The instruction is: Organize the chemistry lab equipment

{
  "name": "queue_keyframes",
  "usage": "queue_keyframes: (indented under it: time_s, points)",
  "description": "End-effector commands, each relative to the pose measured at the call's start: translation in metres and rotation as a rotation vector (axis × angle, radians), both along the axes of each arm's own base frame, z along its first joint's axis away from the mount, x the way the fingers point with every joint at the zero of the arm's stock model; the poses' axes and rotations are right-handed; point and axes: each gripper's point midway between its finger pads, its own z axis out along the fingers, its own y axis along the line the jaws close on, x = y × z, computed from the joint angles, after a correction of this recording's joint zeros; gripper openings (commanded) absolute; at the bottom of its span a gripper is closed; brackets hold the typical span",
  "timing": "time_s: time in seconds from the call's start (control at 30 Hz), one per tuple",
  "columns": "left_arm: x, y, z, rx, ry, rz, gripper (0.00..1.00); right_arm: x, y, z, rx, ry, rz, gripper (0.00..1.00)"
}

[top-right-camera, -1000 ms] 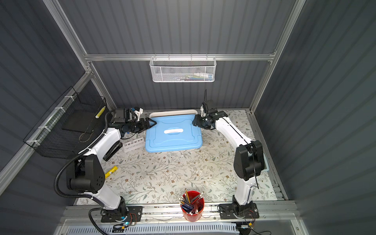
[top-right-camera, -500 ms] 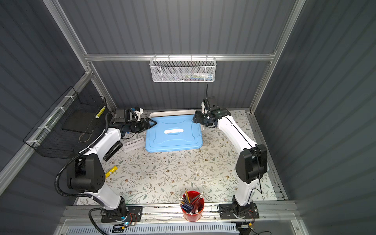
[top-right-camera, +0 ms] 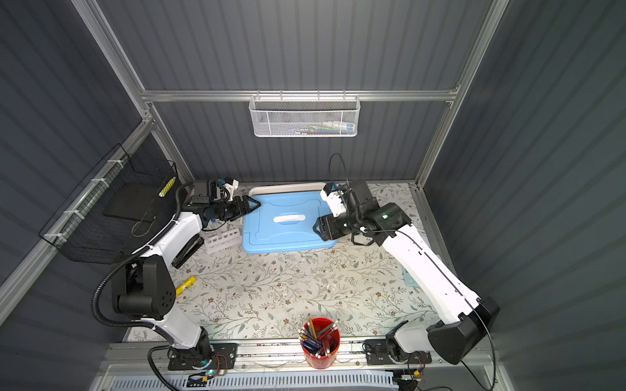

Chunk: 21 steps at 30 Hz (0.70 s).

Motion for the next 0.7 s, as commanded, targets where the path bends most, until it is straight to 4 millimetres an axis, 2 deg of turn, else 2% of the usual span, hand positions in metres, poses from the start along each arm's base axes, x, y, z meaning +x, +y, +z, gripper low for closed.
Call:
queue_keyframes:
  time_s: [0.0,0.1,0.2,0.4,0.67]
  points:
    - [0.003,-0.001,0.001,0.011,0.004,-0.01,0.81,-0.038,0.011,-0.048,-0.106,0.167,0.14,0.7]
    - [0.003,-0.001,0.002,0.01,0.002,-0.011,0.81,-0.063,0.044,-0.057,-0.085,0.22,0.264,0.7]
    - [0.003,-0.001,0.001,0.008,0.003,-0.01,0.81,-0.074,0.071,-0.074,-0.066,0.272,0.34,0.69]
    - [0.002,-0.001,0.0,0.009,0.001,-0.01,0.81,-0.066,0.098,-0.094,-0.051,0.299,0.355,0.69]
    - [0.002,-0.001,0.001,0.005,-0.001,-0.011,0.81,-0.046,0.119,-0.115,-0.023,0.305,0.326,0.69]
